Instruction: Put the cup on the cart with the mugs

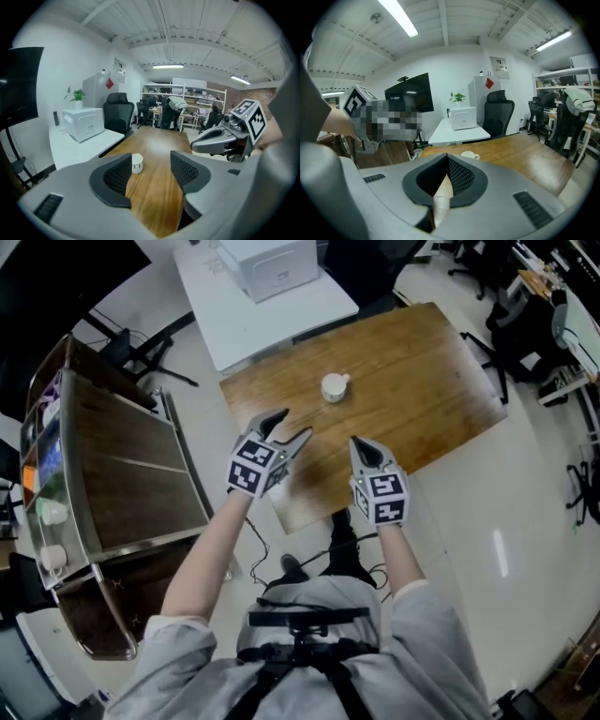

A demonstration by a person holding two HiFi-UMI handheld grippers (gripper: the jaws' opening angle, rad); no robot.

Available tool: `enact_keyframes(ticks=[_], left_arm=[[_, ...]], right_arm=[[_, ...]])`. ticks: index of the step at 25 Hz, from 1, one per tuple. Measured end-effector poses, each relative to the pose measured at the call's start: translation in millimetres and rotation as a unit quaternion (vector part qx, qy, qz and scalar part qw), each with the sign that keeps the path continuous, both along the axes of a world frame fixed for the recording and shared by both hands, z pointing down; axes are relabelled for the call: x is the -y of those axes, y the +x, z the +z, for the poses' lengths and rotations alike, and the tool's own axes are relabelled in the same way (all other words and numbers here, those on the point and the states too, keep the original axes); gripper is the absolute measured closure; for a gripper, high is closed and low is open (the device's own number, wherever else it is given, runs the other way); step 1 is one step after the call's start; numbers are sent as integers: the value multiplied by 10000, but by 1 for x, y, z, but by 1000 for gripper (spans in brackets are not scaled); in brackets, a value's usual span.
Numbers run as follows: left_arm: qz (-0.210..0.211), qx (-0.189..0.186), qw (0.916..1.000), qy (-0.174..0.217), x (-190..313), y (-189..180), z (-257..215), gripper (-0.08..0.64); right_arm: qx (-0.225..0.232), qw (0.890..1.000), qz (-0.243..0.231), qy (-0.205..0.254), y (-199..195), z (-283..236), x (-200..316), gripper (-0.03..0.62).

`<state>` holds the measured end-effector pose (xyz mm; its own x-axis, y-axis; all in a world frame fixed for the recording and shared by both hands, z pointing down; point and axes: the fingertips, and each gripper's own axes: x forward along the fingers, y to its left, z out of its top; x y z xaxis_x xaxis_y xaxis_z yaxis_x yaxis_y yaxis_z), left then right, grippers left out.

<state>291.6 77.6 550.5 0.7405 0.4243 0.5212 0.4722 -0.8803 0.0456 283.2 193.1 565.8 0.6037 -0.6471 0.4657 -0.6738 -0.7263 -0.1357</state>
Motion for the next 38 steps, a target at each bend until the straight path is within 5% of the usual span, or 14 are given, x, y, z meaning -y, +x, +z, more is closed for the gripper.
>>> enact_keyframes(ticks=[10,18,33,35,38], left_arm=[[685,1031,9899,691,-37,126,109,137],[810,1605,9763,1206,-44,169,182,42],[942,2142,9575,1685,-50,196,251,35],[830,2114,9589,1702,-46,198,252,143],[799,2039,9606,1713,-45,201,250,144]], right_arm=[[400,9991,-40,-113,86,53,-24,581],[754,9972,-6,-1,110,86,-37,581],[1077,9941,50,149,129,120,-51,581],[1079,9940,46,149,131,121,-53,581],[1057,9943,36,135,131,123,-56,581]])
